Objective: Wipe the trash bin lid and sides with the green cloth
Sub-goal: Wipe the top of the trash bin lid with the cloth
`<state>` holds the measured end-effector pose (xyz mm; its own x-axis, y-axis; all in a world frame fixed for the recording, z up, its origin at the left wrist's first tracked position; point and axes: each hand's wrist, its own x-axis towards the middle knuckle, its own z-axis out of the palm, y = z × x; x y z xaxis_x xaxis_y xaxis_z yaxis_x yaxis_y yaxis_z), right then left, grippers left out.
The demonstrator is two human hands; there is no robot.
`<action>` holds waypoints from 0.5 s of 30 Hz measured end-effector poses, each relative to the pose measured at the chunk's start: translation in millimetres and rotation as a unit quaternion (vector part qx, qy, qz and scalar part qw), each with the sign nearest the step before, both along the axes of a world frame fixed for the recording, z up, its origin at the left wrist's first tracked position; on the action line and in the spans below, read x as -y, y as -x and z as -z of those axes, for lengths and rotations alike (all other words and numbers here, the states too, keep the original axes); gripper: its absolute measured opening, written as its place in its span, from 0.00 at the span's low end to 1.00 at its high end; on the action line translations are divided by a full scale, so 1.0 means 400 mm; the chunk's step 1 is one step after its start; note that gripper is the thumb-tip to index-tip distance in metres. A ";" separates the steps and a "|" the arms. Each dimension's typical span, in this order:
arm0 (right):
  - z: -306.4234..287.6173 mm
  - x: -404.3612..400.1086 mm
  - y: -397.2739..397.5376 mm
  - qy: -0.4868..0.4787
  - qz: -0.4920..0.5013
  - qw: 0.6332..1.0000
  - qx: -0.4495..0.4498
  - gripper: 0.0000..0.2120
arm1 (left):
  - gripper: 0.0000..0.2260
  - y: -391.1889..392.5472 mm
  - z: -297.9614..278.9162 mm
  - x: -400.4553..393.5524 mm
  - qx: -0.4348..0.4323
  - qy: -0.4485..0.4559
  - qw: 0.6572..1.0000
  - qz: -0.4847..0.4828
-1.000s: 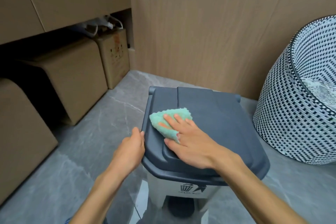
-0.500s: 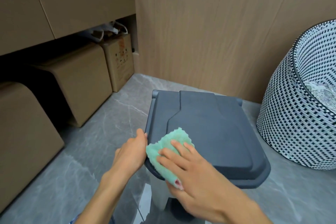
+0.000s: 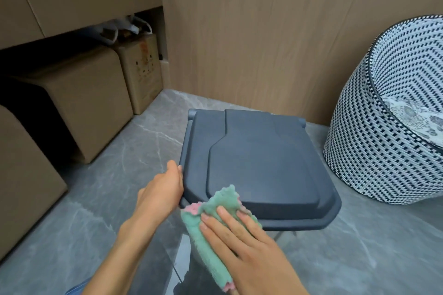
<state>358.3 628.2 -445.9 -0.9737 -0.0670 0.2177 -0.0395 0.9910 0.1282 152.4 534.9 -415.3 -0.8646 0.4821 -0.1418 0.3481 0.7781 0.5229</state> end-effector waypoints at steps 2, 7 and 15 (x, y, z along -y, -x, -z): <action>0.015 -0.008 -0.029 0.014 0.021 1.000 0.011 0.29 | 0.14 -0.002 0.001 0.001 -0.005 0.004 1.000 0.008; 0.028 -0.031 -0.099 0.029 0.057 0.997 -0.050 0.28 | 0.15 -0.007 0.006 -0.002 -0.015 0.007 1.000 0.012; 0.030 -0.125 -0.237 0.069 0.141 0.986 -0.052 0.29 | 0.16 -0.005 0.017 -0.001 -0.031 -0.002 1.000 0.000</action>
<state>453.1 678.1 -457.7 -0.9215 0.2403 0.3050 0.2463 0.9690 -0.0193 154.4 535.3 -422.0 -0.8716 0.4828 -0.0855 0.3804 0.7759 0.5034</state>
